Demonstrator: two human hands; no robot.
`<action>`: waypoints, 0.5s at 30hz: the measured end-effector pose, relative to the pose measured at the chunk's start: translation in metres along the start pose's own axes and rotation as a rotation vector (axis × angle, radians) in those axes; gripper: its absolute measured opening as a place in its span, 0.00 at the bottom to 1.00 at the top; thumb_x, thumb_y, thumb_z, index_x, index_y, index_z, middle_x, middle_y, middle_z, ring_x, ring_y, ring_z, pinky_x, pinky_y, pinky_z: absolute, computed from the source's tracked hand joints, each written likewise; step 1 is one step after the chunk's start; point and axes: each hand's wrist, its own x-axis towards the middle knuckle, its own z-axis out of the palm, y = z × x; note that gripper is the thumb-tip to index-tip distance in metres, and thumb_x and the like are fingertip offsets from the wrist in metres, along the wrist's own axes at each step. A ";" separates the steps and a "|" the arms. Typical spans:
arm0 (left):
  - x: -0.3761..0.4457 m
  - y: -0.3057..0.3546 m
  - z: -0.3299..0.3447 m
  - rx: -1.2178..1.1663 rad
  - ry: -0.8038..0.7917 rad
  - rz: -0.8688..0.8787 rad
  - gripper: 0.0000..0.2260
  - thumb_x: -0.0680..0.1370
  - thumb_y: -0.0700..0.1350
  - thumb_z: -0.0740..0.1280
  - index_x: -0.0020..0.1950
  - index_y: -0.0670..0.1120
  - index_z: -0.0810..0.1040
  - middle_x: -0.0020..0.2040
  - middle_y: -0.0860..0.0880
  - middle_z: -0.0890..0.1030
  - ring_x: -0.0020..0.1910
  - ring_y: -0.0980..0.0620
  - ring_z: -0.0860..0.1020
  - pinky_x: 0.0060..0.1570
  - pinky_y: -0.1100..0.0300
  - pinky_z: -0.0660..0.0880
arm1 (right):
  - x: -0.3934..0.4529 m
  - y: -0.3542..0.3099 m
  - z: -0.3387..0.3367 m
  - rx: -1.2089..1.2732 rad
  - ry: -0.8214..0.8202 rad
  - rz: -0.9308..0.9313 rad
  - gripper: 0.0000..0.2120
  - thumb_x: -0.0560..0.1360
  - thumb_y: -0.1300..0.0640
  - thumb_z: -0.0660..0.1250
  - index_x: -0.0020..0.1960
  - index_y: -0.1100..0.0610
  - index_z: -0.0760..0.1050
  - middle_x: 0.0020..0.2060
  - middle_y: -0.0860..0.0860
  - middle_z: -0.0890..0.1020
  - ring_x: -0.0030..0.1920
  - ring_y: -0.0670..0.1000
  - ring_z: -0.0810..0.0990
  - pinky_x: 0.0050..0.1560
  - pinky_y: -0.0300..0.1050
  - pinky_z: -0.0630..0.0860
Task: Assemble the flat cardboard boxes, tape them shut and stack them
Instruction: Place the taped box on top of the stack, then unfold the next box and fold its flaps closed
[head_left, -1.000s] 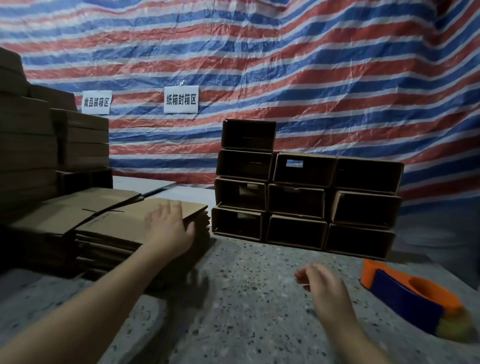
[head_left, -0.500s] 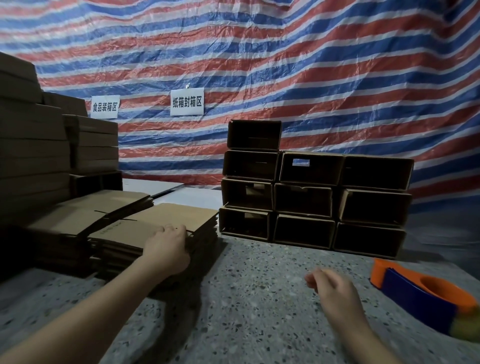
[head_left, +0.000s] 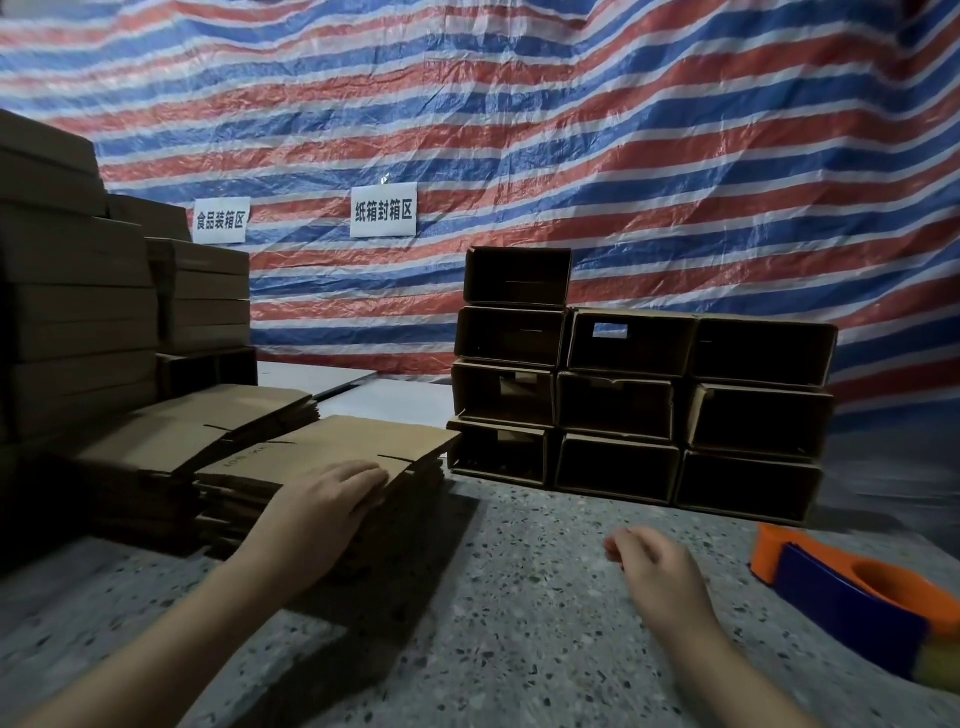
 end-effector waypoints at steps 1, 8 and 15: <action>0.004 0.002 -0.007 -0.002 0.037 0.019 0.12 0.78 0.44 0.66 0.54 0.39 0.85 0.50 0.43 0.85 0.47 0.43 0.85 0.47 0.48 0.82 | 0.007 -0.009 0.000 -0.003 -0.019 -0.014 0.15 0.82 0.49 0.63 0.48 0.59 0.80 0.49 0.64 0.81 0.53 0.66 0.79 0.55 0.65 0.77; 0.036 0.011 -0.068 -0.221 0.299 -0.012 0.10 0.76 0.34 0.67 0.56 0.39 0.82 0.49 0.45 0.84 0.45 0.49 0.83 0.44 0.59 0.77 | 0.072 -0.102 0.004 0.156 -0.196 -0.206 0.19 0.81 0.44 0.64 0.69 0.50 0.73 0.62 0.43 0.77 0.66 0.47 0.73 0.50 0.32 0.68; 0.075 0.032 -0.101 -0.651 0.456 -0.176 0.06 0.77 0.44 0.66 0.49 0.51 0.81 0.44 0.57 0.82 0.45 0.54 0.80 0.45 0.57 0.76 | 0.080 -0.178 -0.014 0.335 -0.194 -0.342 0.45 0.60 0.25 0.67 0.67 0.54 0.73 0.63 0.53 0.79 0.64 0.53 0.77 0.61 0.48 0.73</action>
